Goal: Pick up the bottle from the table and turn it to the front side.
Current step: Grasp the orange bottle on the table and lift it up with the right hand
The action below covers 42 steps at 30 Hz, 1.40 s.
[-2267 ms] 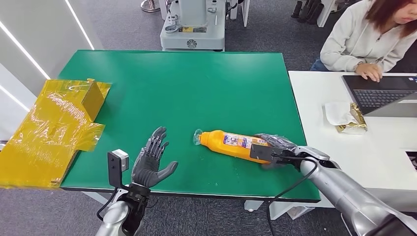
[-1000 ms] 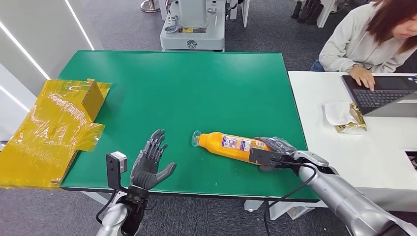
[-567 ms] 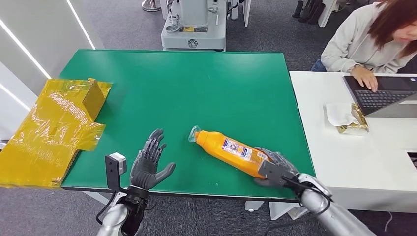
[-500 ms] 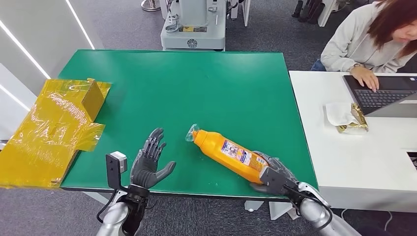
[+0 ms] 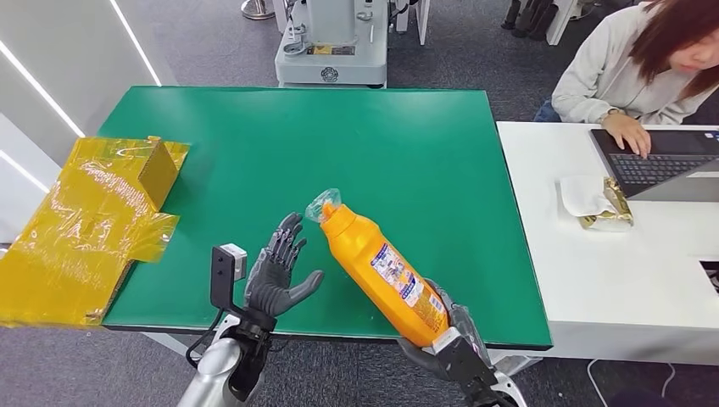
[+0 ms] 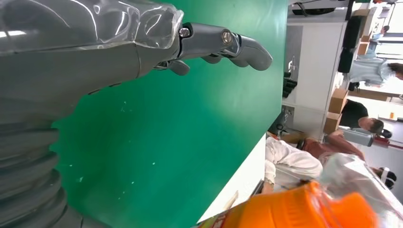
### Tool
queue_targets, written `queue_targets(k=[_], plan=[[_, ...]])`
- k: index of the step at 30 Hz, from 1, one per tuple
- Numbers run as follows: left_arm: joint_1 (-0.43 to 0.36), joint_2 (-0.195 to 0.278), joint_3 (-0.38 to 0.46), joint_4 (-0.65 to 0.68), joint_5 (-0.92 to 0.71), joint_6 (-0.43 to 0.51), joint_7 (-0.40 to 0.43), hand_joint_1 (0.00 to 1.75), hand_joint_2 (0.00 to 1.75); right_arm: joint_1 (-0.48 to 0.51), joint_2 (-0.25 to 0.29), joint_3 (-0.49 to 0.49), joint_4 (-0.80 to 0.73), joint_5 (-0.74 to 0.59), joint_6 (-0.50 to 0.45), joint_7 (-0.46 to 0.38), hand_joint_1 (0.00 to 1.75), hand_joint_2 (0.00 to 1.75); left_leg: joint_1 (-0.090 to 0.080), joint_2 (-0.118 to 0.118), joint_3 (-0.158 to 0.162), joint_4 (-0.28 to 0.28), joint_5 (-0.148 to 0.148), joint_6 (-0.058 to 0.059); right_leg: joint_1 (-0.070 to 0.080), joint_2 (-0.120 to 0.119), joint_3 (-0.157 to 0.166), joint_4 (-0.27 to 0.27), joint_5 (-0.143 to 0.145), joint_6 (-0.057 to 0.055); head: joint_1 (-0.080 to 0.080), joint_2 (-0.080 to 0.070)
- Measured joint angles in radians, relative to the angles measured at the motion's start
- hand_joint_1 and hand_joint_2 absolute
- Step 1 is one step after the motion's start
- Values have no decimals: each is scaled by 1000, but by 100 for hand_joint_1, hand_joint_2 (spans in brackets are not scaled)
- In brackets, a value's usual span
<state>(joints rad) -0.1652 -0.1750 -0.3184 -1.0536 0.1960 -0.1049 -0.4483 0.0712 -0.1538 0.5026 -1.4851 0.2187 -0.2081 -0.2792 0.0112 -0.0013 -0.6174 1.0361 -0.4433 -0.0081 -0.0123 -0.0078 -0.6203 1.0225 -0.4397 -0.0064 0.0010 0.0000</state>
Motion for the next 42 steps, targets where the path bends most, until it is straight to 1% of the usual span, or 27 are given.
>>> queue_targets(k=[6,11,15,20,24,29,33,35,37,42], plan=[[-14,-4,-2,9,-2,-5,0,0,175,28,35,-31,-33,23,1,0,175,175,0,0,0,0,0,0,0,0,0,0,0,0,0,0],[-31,-4,-7,11,-12,-3,3,0,175,24,61,-68,-27,6,24,-26,175,175,0,0,0,0,0,0,0,0,0,0,0,0,0,0],[-54,1,-14,13,-6,-7,16,0,175,2,78,-103,-11,-11,40,-46,175,175,0,0,0,0,0,0,0,0,0,0,0,0,0,0],[-113,13,-15,28,22,-36,28,0,175,-50,86,-163,26,-31,39,-78,175,175,0,0,0,0,1,1,0,0,0,0,1,0,0,0],[-144,21,-15,42,26,-62,32,0,175,-66,89,-186,46,-31,37,-98,175,175,0,0,0,0,1,1,0,0,0,0,1,0,0,0],[-222,37,-15,76,34,-104,46,0,175,-109,90,-202,67,-31,35,-117,175,175,0,0,0,0,1,1,0,0,0,1,1,0,0,0],[-247,44,-15,94,36,-110,50,0,175,-126,90,-208,81,-31,35,-120,175,175,0,0,0,0,1,1,0,0,0,1,1,0,0,0],[-263,49,-15,109,50,-131,60,0,175,-141,90,-208,91,-27,37,-121,175,175,0,0,-1,0,2,1,0,0,0,1,1,0,0,0],[-307,61,-15,148,79,-176,83,0,175,-180,90,-207,112,-21,40,-120,175,175,0,0,-1,0,2,1,0,0,0,1,2,0,0,0],[-452,87,-15,277,130,-281,133,0,175,-315,90,-192,216,-10,48,-123,175,175,0,0,-1,0,6,2,0,0,-1,1,5,0,0,0]])
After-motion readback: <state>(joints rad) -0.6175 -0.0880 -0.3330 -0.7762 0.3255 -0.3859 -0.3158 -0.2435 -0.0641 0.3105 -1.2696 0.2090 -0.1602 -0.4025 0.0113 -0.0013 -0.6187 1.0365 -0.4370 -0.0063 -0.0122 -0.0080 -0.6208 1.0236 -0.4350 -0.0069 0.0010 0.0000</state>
